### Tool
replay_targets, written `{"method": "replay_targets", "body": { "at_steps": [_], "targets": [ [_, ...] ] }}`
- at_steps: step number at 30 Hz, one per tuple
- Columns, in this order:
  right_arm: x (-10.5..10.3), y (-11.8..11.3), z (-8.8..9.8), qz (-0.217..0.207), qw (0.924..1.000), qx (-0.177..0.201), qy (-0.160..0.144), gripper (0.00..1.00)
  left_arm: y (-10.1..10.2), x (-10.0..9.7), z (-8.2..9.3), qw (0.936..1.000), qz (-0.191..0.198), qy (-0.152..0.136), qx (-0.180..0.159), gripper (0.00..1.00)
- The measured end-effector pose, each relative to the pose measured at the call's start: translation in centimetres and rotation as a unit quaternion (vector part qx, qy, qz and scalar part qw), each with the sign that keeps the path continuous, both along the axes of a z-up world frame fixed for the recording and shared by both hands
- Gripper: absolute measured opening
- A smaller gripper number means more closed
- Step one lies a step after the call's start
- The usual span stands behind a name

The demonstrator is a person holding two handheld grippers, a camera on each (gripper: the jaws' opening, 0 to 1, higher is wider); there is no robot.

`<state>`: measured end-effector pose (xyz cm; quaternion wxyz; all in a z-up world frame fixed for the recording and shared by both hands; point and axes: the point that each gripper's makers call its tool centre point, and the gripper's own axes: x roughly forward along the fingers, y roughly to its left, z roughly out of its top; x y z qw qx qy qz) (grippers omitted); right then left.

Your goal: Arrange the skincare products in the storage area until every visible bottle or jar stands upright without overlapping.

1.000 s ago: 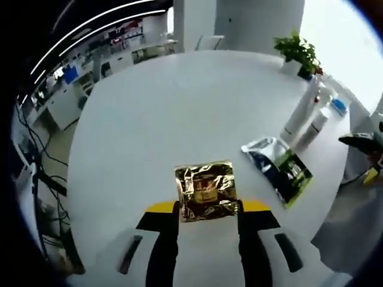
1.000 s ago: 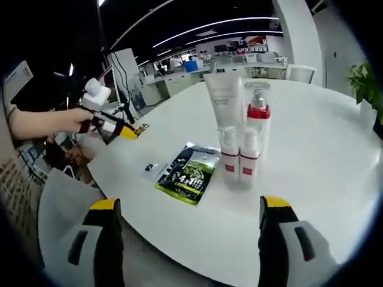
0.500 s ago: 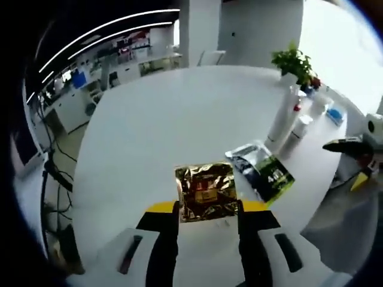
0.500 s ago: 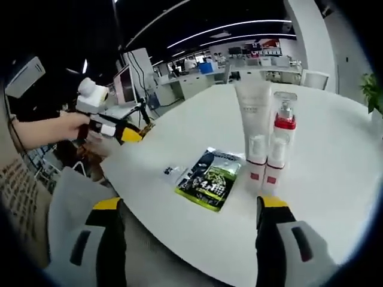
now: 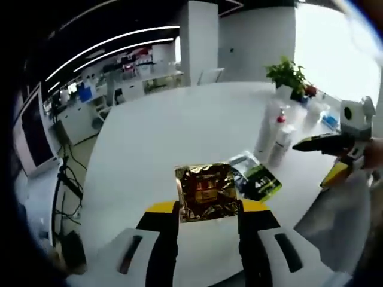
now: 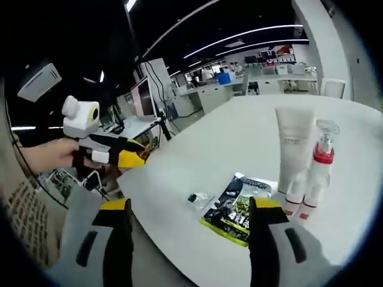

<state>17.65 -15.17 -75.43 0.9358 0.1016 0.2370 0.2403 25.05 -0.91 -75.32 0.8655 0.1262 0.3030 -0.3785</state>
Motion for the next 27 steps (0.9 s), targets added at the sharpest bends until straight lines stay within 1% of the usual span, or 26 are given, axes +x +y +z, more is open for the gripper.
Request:
{"method": "replay_targets", "body": {
  "at_steps": [3, 6, 9, 12, 15, 18, 21, 27],
  "targets": [
    [0.4, 0.6, 0.5, 0.007, 0.9999, 0.009, -0.006, 0.77, 0.4, -0.6, 0.0, 1.0, 0.004, -0.003, -0.001, 0.36],
    [0.8, 1.3, 1.3, 0.011, 0.9993, 0.034, -0.007, 0.73, 0.7, -1.1, 0.1, 0.9999, 0.012, -0.005, -0.004, 0.36],
    [1.6, 1.7, 2.3, 0.012, 0.9987, 0.045, -0.022, 0.72, 0.6, -1.6, 0.6, 0.9998, 0.016, -0.007, -0.01, 0.36],
    [2.0, 2.9, 3.0, 0.023, 0.997, 0.07, -0.024, 0.7, 0.2, -2.0, 1.1, 0.9998, 0.007, -0.018, -0.01, 0.36],
    [2.2, 3.7, 3.2, 0.035, 0.9965, 0.071, -0.026, 0.68, -0.4, -2.4, 1.7, 0.9995, -0.002, -0.028, -0.015, 0.36],
    [2.4, 4.1, 3.5, 0.038, 0.9952, 0.086, -0.027, 0.66, -0.6, -2.5, 2.0, 0.9993, -0.006, -0.033, -0.019, 0.36],
    [2.6, 4.4, 4.0, 0.036, 0.9939, 0.099, -0.03, 0.64, -0.7, -2.7, 2.1, 0.9992, -0.008, -0.036, -0.018, 0.36],
    [2.5, 5.2, 4.1, 0.05, 0.9926, 0.108, -0.025, 0.62, -0.7, -2.8, 2.8, 0.9987, -0.009, -0.045, -0.021, 0.36]
  ]
}}
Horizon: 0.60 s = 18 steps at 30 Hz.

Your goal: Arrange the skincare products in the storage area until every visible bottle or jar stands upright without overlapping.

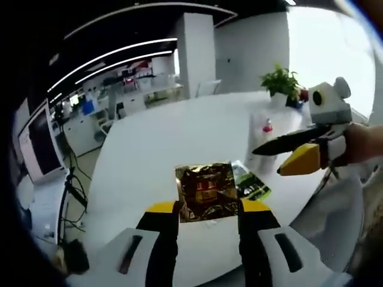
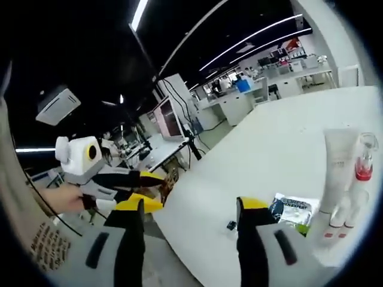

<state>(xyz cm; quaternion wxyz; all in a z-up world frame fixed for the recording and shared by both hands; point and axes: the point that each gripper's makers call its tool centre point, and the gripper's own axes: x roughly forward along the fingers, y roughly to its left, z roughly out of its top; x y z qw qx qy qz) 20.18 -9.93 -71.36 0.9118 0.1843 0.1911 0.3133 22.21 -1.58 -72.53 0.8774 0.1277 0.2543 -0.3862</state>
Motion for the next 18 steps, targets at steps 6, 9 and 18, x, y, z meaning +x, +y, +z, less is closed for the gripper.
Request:
{"method": "replay_targets", "body": {
  "at_steps": [6, 9, 18],
  "targets": [
    [0.0, 0.1, 0.2, 0.0, 1.0, 0.005, 0.0, 0.61, 0.0, -0.2, 0.3, 1.0, 0.0, -0.009, 0.003, 0.36],
    [-0.1, 0.1, 0.4, 0.0, 1.0, 0.01, 0.002, 0.59, -0.1, -0.3, 0.6, 0.9999, 0.001, -0.012, 0.001, 0.36],
    [0.8, 0.4, 1.5, -0.009, 0.998, 0.061, 0.011, 0.5, -0.4, -0.2, 1.2, 0.9997, -0.005, -0.025, 0.004, 0.36]
  ]
}}
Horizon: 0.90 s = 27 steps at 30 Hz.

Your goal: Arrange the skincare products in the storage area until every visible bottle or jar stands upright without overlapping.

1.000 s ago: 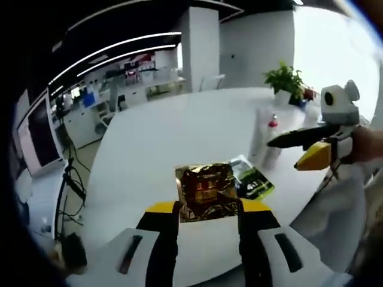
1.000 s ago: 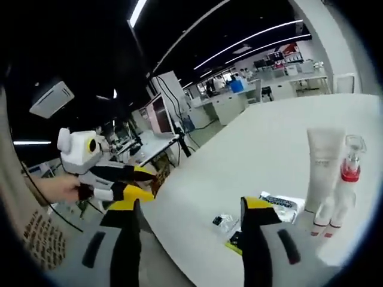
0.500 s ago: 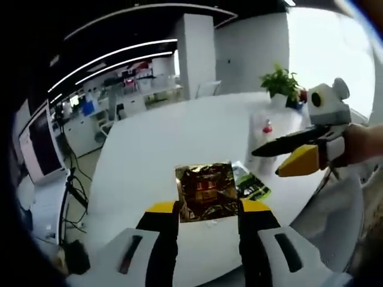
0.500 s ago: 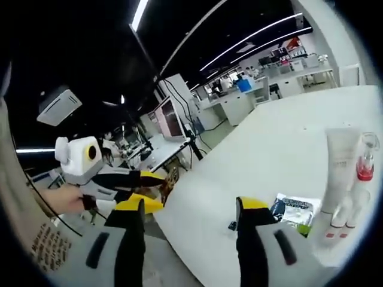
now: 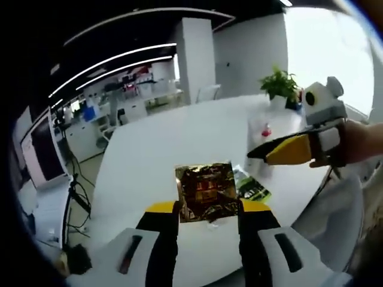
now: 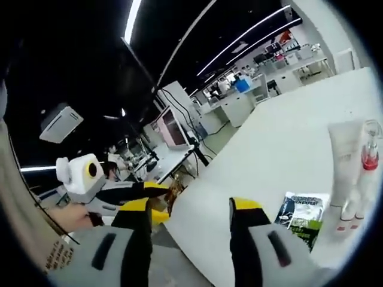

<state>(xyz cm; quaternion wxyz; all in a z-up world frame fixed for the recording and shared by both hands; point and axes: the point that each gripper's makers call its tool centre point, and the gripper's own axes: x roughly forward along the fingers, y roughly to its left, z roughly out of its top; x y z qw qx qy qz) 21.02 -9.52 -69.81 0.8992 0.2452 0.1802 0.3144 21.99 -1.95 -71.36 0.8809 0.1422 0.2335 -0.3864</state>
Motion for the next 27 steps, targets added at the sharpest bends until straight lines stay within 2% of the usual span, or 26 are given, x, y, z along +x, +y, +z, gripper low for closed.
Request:
{"method": "replay_targets", "body": {
  "at_steps": [6, 11, 16, 18, 23, 27],
  "targets": [
    [0.5, 1.6, 0.0, 0.019, 0.9996, 0.017, 0.011, 0.32, -0.2, -0.1, 0.1, 0.9997, -0.011, -0.014, 0.018, 0.36],
    [1.0, 3.1, -0.5, 0.038, 0.9988, 0.019, 0.024, 0.25, -0.3, -0.3, -0.1, 0.9993, -0.018, -0.02, 0.027, 0.36],
    [1.0, 3.4, -0.6, 0.043, 0.9985, 0.021, 0.026, 0.11, -0.6, -0.5, -0.1, 0.9992, -0.024, -0.019, 0.027, 0.36],
    [1.0, 3.3, -0.8, 0.043, 0.9984, 0.023, 0.028, 0.02, -0.7, -0.5, -0.3, 0.999, -0.028, -0.016, 0.03, 0.36],
    [1.0, 3.2, -0.9, 0.041, 0.998, 0.029, 0.038, 0.02, -0.8, -0.6, -0.5, 0.999, -0.031, -0.01, 0.03, 0.37],
    [1.1, 3.0, -1.1, 0.036, 0.9986, 0.019, 0.035, 0.01, -0.9, -0.7, -0.8, 0.9991, -0.033, 0.0, 0.025, 0.35]
  ]
}}
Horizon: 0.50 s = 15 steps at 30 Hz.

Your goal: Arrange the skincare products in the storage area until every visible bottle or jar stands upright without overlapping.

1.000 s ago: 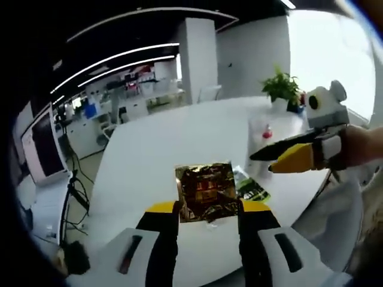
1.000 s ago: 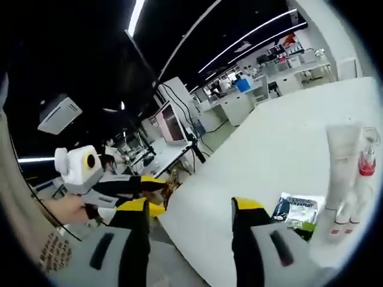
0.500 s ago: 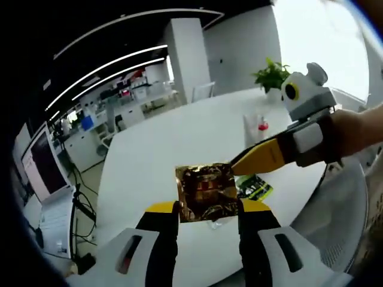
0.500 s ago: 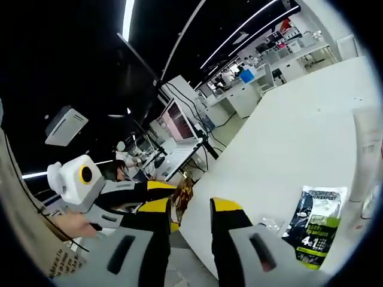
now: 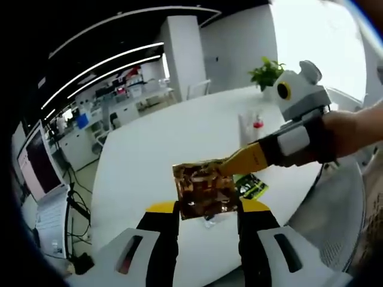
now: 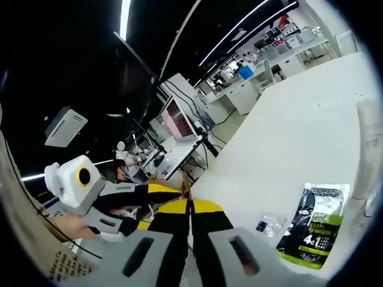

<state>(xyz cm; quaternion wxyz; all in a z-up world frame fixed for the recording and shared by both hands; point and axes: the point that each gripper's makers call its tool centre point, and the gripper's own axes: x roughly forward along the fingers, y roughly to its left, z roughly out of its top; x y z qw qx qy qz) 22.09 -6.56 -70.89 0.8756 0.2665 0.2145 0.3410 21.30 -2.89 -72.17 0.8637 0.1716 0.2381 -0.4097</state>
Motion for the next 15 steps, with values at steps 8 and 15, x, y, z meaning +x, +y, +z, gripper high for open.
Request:
{"method": "replay_targets", "body": {
  "at_steps": [8, 15],
  "targets": [
    [0.0, -1.1, -0.6, -0.004, 0.9999, -0.009, 0.005, 0.01, 0.1, -0.1, -0.3, 0.9979, 0.015, 0.046, -0.044, 0.48],
    [-0.9, -0.6, -0.3, 0.029, 0.9993, -0.018, -0.014, 0.01, 1.0, -0.6, -1.3, 0.982, 0.044, 0.136, -0.124, 0.53]
  ]
}}
